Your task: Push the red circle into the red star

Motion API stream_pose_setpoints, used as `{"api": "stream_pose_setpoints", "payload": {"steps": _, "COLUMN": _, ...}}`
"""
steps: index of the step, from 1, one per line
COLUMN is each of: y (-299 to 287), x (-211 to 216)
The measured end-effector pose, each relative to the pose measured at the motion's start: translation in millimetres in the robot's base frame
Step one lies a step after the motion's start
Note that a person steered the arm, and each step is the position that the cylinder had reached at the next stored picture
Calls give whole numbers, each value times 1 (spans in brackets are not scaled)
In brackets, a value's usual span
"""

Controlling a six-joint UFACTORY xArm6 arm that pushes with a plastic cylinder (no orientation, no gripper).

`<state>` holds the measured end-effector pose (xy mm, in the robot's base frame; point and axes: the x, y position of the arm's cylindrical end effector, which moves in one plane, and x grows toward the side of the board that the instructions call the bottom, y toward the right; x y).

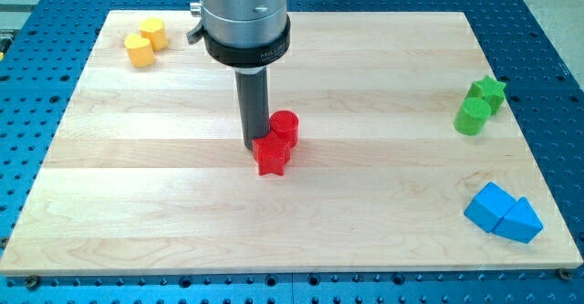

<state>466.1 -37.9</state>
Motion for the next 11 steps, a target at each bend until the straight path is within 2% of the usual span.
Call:
{"api": "stream_pose_setpoints", "payload": {"steps": 1, "y": 4, "x": -2}}
{"api": "stream_pose_setpoints", "payload": {"steps": 3, "y": -2, "x": -88}}
{"api": "stream_pose_setpoints", "payload": {"steps": 4, "y": 42, "x": -84}}
{"api": "stream_pose_setpoints", "payload": {"steps": 5, "y": 57, "x": -37}}
{"api": "stream_pose_setpoints", "payload": {"steps": 7, "y": 22, "x": -12}}
{"api": "stream_pose_setpoints", "payload": {"steps": 11, "y": -2, "x": -12}}
